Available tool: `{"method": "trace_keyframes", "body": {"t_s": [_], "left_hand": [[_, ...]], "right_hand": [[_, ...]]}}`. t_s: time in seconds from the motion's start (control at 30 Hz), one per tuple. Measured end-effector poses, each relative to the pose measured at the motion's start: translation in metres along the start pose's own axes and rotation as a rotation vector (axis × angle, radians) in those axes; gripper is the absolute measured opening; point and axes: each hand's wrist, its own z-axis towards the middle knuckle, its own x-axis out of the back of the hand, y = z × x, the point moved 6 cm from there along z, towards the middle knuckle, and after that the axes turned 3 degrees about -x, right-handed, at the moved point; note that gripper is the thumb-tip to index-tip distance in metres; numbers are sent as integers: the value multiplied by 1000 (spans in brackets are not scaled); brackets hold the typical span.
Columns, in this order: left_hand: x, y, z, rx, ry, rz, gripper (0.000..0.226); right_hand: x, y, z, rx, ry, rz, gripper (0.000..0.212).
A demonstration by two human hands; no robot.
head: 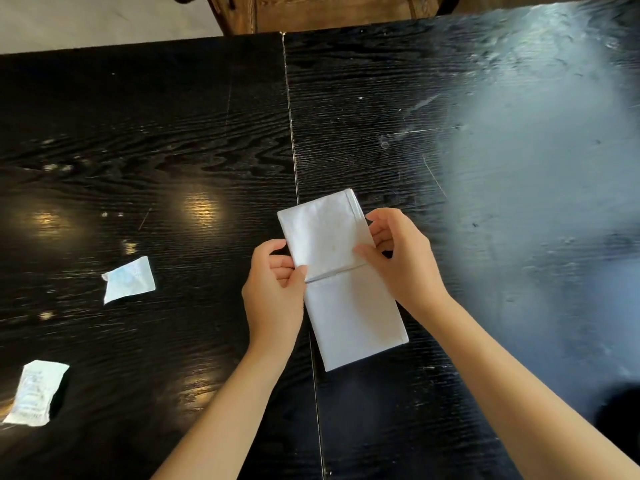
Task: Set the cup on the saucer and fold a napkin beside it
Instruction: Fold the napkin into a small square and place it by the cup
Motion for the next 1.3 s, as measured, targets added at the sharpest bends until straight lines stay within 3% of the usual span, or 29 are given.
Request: {"method": "trace_keyframes", "body": {"t_s": [0.23,0.37,0.5,0.63,0.83,1.07,1.2,1.3], "left_hand": [[-5,4,-6,-130,64,214,38],[-24,25,-12,-416,102,527,46],[-48,2,-6,-409,-7,803,56],[-53,-11,-2,-375,-17,830,54],[-51,-10,-1,-389,-59,902,57],[-50,-9,1,-390,-111,913,58],[-43,-2,3,-406,-191,898,61],[-30,11,18,-416,-273,779,64]], "right_hand": [[-8,4,-2,170,1,-220,31],[-7,-17,2,286,108,-251,45],[-47,-22,16,381,-121,-557,55],[-61,-4,16,395,-144,-745,57],[-50,2,10,388,-112,-805,57],[-47,4,8,364,-110,-789,57],[-46,2,10,345,-194,-748,62],[-24,-3,-1,229,-170,-634,70]]}}
